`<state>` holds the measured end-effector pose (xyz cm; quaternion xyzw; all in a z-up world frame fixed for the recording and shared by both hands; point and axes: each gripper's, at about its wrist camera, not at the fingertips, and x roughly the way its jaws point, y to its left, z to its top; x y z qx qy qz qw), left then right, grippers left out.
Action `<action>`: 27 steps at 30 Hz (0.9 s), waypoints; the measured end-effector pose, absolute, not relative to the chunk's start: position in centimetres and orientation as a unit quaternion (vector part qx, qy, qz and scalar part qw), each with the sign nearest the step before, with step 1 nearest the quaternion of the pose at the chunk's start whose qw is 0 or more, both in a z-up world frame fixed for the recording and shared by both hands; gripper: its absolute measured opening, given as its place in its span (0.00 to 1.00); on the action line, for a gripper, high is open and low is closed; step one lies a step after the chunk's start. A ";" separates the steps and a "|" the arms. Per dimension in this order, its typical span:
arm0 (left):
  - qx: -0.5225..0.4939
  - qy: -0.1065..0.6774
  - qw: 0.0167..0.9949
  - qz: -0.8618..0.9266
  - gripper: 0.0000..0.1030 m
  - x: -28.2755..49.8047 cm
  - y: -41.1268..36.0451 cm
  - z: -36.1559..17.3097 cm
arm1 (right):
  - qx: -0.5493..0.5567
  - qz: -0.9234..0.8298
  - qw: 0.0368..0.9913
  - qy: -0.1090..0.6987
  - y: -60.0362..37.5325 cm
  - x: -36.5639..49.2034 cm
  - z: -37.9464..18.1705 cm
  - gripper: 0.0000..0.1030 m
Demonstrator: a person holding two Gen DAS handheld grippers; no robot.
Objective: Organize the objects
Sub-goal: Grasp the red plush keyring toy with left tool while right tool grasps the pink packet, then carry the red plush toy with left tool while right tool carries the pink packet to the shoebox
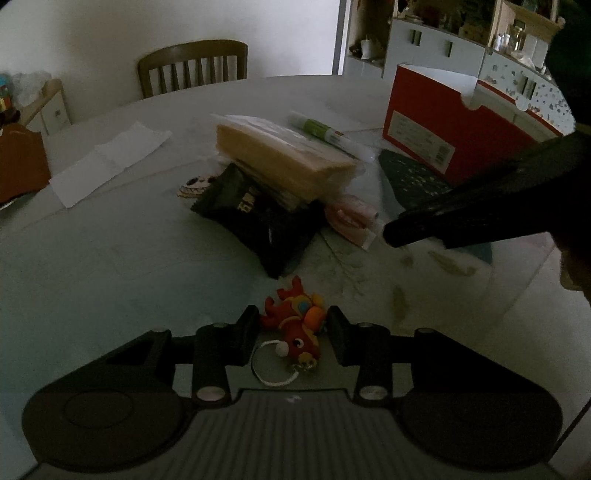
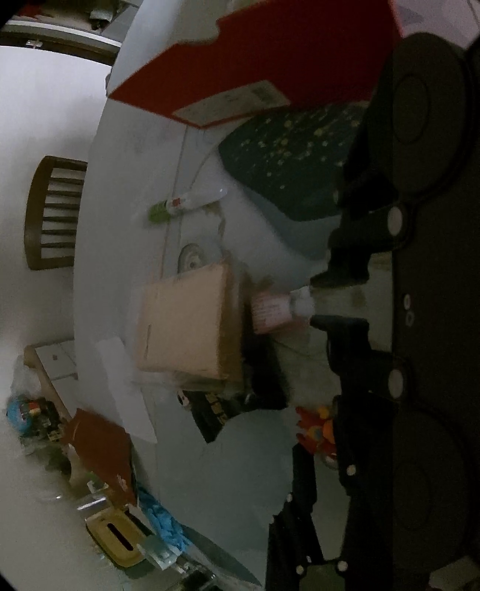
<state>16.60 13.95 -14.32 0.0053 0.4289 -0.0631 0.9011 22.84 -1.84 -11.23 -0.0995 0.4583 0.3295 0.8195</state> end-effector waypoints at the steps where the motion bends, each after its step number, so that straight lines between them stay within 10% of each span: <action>1: 0.004 0.430 0.901 -0.062 0.38 16.5 13.9 -14.3 | -0.101 0.330 0.819 0.458 -1.9 22.8 -11.1 0.15; 15: -0.018 0.433 0.900 -0.045 0.38 15.2 14.0 -14.0 | -0.088 0.337 0.817 0.460 -0.7 24.6 -10.9 0.30; 19: -0.030 0.434 0.900 -0.036 0.38 14.9 14.5 -14.0 | -0.097 0.346 0.818 0.450 0.1 24.5 -11.0 0.61; 27: -0.038 0.434 0.900 -0.024 0.38 14.8 15.6 -14.0 | -0.119 0.337 0.815 0.456 2.1 25.6 -12.4 0.57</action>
